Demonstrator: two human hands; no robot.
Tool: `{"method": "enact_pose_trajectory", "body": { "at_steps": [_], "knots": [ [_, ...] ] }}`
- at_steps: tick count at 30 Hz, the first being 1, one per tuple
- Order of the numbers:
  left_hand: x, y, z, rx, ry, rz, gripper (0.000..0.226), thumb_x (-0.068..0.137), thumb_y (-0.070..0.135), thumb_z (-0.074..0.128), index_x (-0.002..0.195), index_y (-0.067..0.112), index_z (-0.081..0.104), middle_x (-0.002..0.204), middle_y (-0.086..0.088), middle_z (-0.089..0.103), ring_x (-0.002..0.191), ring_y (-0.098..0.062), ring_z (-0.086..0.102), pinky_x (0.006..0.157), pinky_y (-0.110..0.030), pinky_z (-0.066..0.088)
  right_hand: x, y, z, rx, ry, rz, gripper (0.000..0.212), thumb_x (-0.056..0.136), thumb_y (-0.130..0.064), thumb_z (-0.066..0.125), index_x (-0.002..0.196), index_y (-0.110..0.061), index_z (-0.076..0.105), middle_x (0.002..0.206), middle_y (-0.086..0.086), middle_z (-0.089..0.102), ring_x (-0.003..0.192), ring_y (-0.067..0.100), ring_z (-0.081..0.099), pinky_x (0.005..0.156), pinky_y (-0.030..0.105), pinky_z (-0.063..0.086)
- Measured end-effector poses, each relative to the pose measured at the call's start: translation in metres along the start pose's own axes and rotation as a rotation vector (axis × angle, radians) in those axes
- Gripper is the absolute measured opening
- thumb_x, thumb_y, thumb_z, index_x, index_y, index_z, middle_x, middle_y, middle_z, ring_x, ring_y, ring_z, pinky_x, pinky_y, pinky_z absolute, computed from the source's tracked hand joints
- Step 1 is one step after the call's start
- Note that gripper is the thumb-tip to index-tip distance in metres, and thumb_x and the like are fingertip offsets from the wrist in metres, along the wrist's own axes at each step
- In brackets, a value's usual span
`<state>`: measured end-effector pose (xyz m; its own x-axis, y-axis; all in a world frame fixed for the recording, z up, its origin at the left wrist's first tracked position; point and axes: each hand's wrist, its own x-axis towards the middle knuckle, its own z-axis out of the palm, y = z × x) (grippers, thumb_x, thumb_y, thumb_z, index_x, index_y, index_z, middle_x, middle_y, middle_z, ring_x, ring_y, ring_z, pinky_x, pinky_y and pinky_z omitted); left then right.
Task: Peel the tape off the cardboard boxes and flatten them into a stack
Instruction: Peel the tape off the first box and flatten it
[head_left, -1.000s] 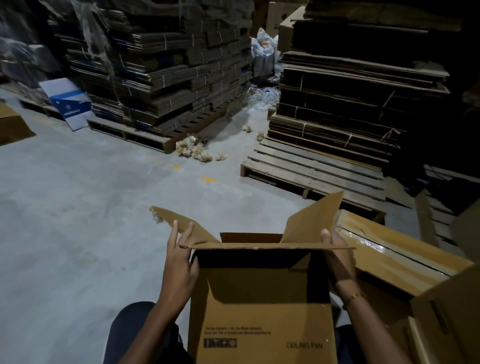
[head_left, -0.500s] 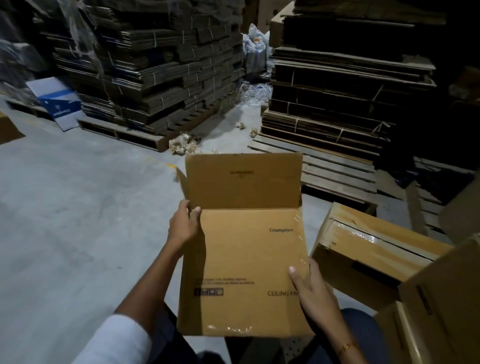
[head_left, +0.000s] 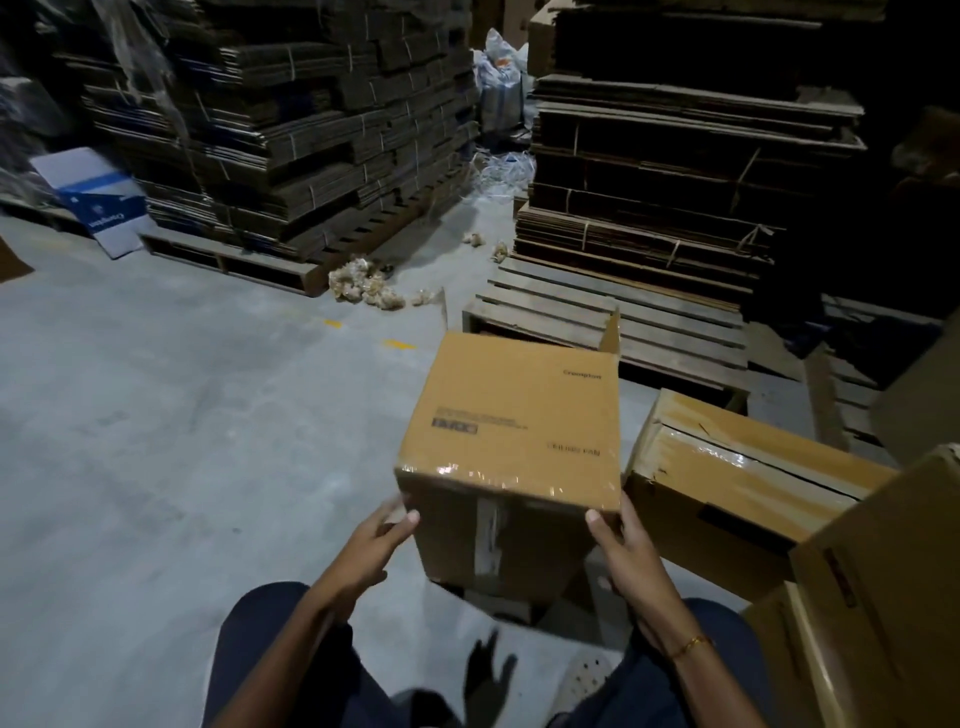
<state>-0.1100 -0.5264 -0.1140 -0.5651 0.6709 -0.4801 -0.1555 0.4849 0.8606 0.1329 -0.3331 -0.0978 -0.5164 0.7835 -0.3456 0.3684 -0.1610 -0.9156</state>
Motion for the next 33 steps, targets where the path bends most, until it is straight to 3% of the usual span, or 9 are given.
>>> {"method": "enact_pose_trajectory", "body": {
  "at_steps": [2, 5, 7, 10, 14, 18, 22, 30, 33],
  "knots": [
    [0.0, 0.01, 0.021, 0.115, -0.022, 0.113, 0.035, 0.098, 0.052, 0.055, 0.13, 0.04, 0.058, 0.137, 0.012, 0.05, 0.127, -0.013, 0.047, 0.103, -0.037, 0.042, 0.003, -0.003, 0.011, -0.064, -0.016, 0.014, 0.058, 0.105, -0.034, 0.05, 0.157, -0.041, 0.024, 0.159, -0.003, 0.034, 0.141, 0.026, 0.042, 0.106, 0.055, 0.047],
    [0.007, 0.045, 0.052, 0.09, 0.228, 0.259, 0.011, 0.099, 0.034, 0.06, 0.103, 0.027, 0.068, 0.108, 0.005, 0.066, 0.103, -0.016, 0.061, 0.074, -0.021, 0.047, 0.013, -0.013, 0.025, -0.184, 0.005, -0.043, 0.054, 0.102, -0.037, 0.053, 0.152, -0.038, 0.032, 0.158, 0.001, 0.039, 0.138, 0.023, 0.045, 0.11, 0.051, 0.043],
    [0.023, 0.071, 0.046, -0.018, 0.46, 0.291, 0.013, 0.097, 0.033, 0.061, 0.088, 0.025, 0.064, 0.093, 0.0, 0.067, 0.092, -0.022, 0.064, 0.07, -0.029, 0.048, 0.02, -0.022, 0.027, -0.155, -0.007, -0.054, 0.061, 0.097, -0.038, 0.062, 0.15, -0.038, 0.032, 0.158, 0.001, 0.04, 0.137, 0.023, 0.047, 0.11, 0.051, 0.043],
    [0.055, 0.094, 0.009, 0.087, 0.663, 0.335, 0.026, 0.086, 0.047, 0.065, 0.1, 0.025, 0.063, 0.112, -0.011, 0.063, 0.105, -0.034, 0.062, 0.092, -0.045, 0.052, 0.026, -0.04, 0.022, 0.027, -0.067, -0.014, 0.068, 0.099, -0.034, 0.063, 0.155, -0.039, 0.025, 0.16, -0.004, 0.033, 0.142, 0.027, 0.041, 0.108, 0.058, 0.043],
    [0.091, 0.089, -0.038, 0.355, 0.483, 0.168, 0.073, 0.091, 0.049, 0.068, 0.15, 0.017, 0.039, 0.151, -0.017, 0.042, 0.136, -0.038, 0.042, 0.11, -0.052, 0.039, 0.03, -0.041, 0.027, 0.11, -0.054, -0.001, 0.066, 0.1, -0.042, 0.057, 0.157, -0.04, 0.023, 0.164, -0.004, 0.028, 0.142, 0.026, 0.041, 0.104, 0.056, 0.047],
    [0.106, 0.064, -0.059, 0.219, 0.226, 0.061, 0.076, 0.083, 0.068, 0.065, 0.139, 0.02, 0.047, 0.142, -0.009, 0.054, 0.124, -0.029, 0.054, 0.106, -0.048, 0.046, 0.028, -0.021, 0.043, 0.093, -0.006, -0.093, 0.075, 0.099, -0.033, 0.062, 0.158, -0.042, 0.016, 0.162, -0.008, 0.031, 0.145, 0.019, 0.036, 0.113, 0.051, 0.04],
    [0.086, 0.061, -0.048, 0.225, 0.323, 0.13, 0.056, 0.093, 0.056, 0.061, 0.135, 0.02, 0.05, 0.13, -0.004, 0.058, 0.116, -0.026, 0.054, 0.098, -0.047, 0.048, 0.029, -0.016, 0.046, 0.112, 0.05, -0.152, 0.074, 0.1, -0.022, 0.061, 0.159, -0.037, 0.019, 0.162, -0.01, 0.032, 0.144, 0.014, 0.035, 0.117, 0.05, 0.037],
    [-0.001, 0.075, -0.01, 0.411, 0.525, 0.333, 0.049, 0.09, 0.063, 0.059, 0.116, 0.021, 0.057, 0.106, 0.007, 0.061, 0.094, -0.017, 0.061, 0.081, -0.039, 0.05, 0.03, -0.05, 0.006, 0.212, 0.239, -0.279, 0.045, 0.101, -0.019, 0.059, 0.144, -0.027, 0.049, 0.122, -0.022, 0.053, 0.126, 0.015, 0.054, 0.104, 0.05, 0.052],
    [-0.011, 0.074, -0.011, 0.426, 0.606, 0.367, 0.055, 0.089, 0.067, 0.056, 0.114, 0.018, 0.059, 0.106, 0.002, 0.062, 0.093, -0.017, 0.06, 0.075, -0.036, 0.047, 0.027, -0.051, -0.001, 0.206, 0.263, -0.348, 0.031, 0.098, -0.025, 0.064, 0.121, -0.045, 0.061, 0.126, -0.013, 0.06, 0.123, 0.018, 0.059, 0.098, 0.053, 0.055]
  ]
}}
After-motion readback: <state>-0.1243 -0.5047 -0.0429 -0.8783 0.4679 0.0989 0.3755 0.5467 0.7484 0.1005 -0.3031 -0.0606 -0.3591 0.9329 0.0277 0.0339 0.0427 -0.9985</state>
